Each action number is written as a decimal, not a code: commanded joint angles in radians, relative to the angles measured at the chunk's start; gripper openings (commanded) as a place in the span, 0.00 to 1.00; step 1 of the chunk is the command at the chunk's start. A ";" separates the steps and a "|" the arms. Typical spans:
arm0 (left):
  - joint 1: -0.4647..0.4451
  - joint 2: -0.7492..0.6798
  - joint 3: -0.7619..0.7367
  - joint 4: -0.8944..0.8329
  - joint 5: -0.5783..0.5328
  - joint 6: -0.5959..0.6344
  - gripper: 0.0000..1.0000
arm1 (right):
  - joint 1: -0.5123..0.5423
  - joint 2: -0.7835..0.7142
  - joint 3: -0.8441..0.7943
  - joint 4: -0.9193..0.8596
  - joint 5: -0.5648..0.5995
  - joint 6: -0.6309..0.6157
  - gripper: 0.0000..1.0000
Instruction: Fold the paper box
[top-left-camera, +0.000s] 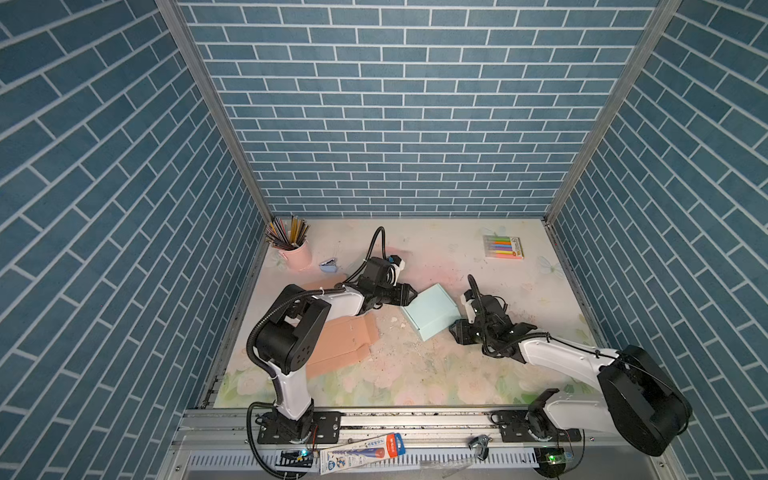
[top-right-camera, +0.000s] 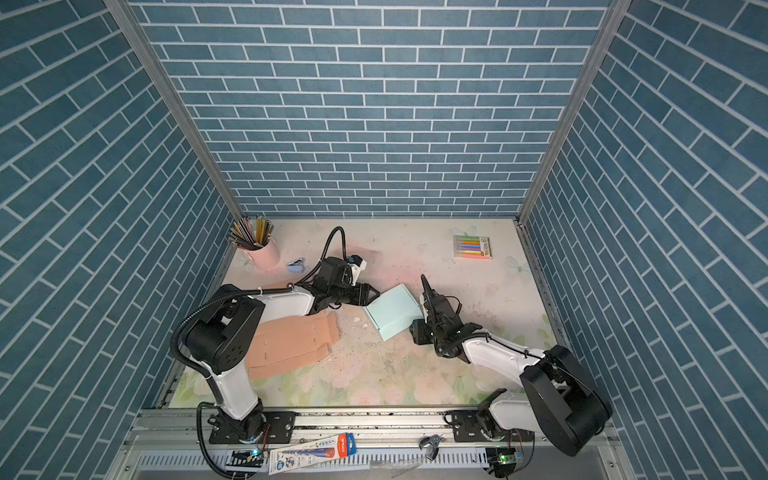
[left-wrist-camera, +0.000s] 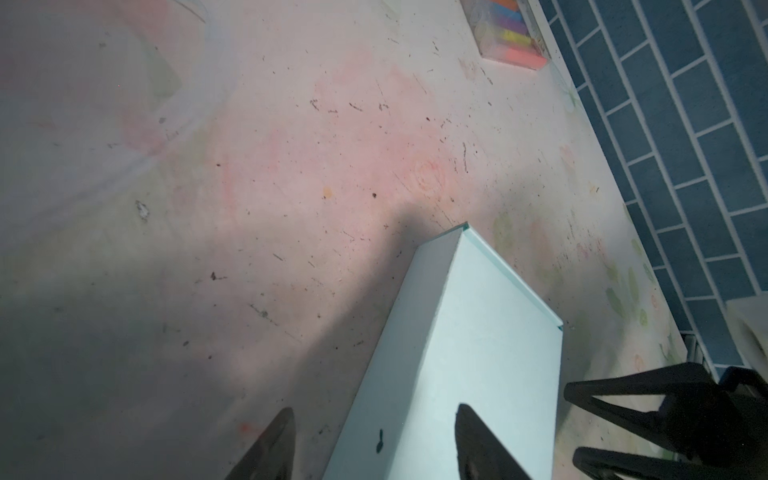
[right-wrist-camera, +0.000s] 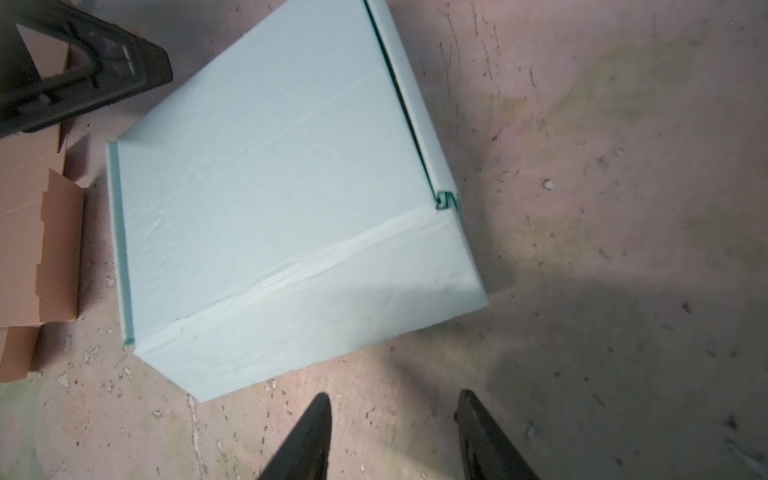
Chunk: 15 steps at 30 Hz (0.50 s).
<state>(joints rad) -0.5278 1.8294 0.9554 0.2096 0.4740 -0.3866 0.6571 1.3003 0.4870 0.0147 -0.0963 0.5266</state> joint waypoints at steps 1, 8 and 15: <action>0.005 0.006 0.008 0.001 0.027 0.019 0.62 | 0.012 0.032 0.033 0.006 -0.007 0.012 0.49; -0.006 -0.009 -0.040 0.040 0.039 0.002 0.62 | 0.022 0.057 0.041 0.016 -0.005 0.014 0.48; -0.029 -0.024 -0.070 0.064 0.040 -0.014 0.62 | 0.024 0.065 0.032 0.022 -0.002 0.016 0.48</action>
<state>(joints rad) -0.5438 1.8290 0.8997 0.2443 0.4995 -0.3946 0.6750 1.3571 0.5014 0.0303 -0.1009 0.5270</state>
